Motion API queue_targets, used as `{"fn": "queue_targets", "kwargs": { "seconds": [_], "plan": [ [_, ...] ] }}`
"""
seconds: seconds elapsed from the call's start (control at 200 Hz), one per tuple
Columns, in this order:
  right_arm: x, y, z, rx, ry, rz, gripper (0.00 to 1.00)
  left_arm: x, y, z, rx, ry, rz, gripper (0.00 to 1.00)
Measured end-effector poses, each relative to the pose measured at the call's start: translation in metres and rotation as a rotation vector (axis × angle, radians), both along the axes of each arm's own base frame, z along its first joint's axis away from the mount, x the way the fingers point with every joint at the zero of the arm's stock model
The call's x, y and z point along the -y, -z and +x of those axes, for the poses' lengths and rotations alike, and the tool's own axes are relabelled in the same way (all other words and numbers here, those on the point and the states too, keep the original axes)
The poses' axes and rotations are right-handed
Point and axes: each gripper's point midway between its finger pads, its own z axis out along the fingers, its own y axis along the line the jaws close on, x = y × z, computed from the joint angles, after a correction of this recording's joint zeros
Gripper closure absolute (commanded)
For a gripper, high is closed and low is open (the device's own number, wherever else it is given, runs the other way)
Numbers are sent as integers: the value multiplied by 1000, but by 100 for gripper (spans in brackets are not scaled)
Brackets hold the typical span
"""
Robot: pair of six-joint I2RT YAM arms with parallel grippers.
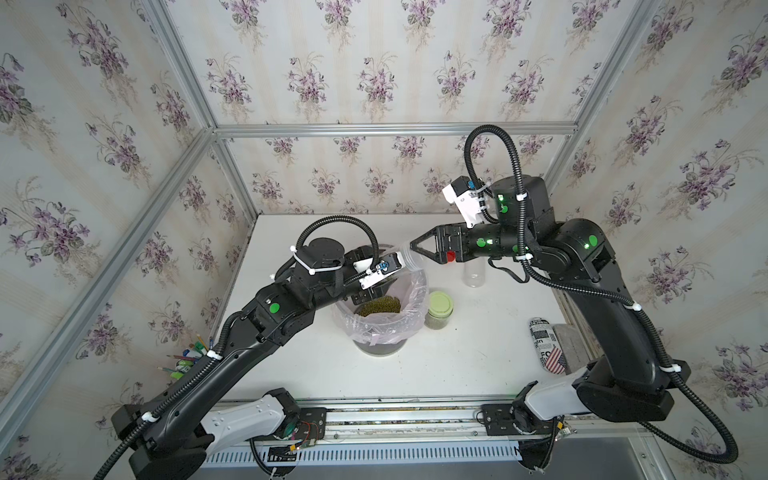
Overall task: Empty moldy mung beans from jars
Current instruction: Unscrew the lid from the jar.
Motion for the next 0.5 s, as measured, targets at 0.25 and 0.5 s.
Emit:
{"fn": "queue_targets", "kwargs": {
  "seconds": [0.25,0.5],
  "plan": [
    [-8,0,-9,-10,-23,9,1,3,3,0,-4,8,6,59],
    [-22,10,-15,-19,-57,-15,15,3,3,0,-4,6,9,59]
  ]
}}
